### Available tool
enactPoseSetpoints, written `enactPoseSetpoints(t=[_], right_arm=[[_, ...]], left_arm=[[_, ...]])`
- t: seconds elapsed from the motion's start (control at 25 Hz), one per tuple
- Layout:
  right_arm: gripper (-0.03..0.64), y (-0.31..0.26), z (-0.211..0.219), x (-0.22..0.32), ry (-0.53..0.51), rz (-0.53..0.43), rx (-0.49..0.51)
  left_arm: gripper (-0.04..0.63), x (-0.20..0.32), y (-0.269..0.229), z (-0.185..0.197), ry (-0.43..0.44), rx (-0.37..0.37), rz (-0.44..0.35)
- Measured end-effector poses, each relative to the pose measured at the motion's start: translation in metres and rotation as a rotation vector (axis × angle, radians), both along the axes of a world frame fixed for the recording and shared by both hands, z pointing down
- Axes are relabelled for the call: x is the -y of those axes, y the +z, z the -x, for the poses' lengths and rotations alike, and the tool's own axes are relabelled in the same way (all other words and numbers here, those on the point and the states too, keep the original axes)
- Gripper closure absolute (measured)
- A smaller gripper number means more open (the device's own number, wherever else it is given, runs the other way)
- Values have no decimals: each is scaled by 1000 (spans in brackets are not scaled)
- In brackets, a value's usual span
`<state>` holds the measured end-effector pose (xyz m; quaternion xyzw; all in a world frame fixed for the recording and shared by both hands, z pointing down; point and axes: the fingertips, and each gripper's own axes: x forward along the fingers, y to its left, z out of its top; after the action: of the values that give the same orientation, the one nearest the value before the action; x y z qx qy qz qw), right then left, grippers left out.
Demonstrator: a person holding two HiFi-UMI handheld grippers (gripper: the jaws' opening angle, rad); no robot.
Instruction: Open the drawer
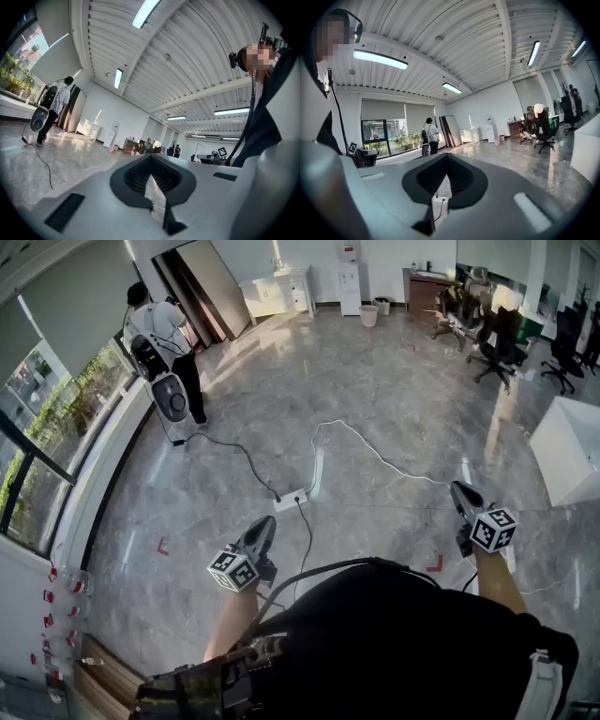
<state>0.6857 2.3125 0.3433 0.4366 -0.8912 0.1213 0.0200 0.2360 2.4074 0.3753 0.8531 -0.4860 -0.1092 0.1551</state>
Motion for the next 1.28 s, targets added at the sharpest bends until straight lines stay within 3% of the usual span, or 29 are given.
enactPoseSetpoints(t=[0.72,1.04,1.28], right_arm=[[617,3,-7,14,4,9,14],[615,9,-28,23,2,35,42],[615,13,-75,25,30,55,59]], left_arm=[[595,20,-4,-6,9,12,9],[595,35,8,-32,28,4,45],[595,46,19,-73,48,6,85]])
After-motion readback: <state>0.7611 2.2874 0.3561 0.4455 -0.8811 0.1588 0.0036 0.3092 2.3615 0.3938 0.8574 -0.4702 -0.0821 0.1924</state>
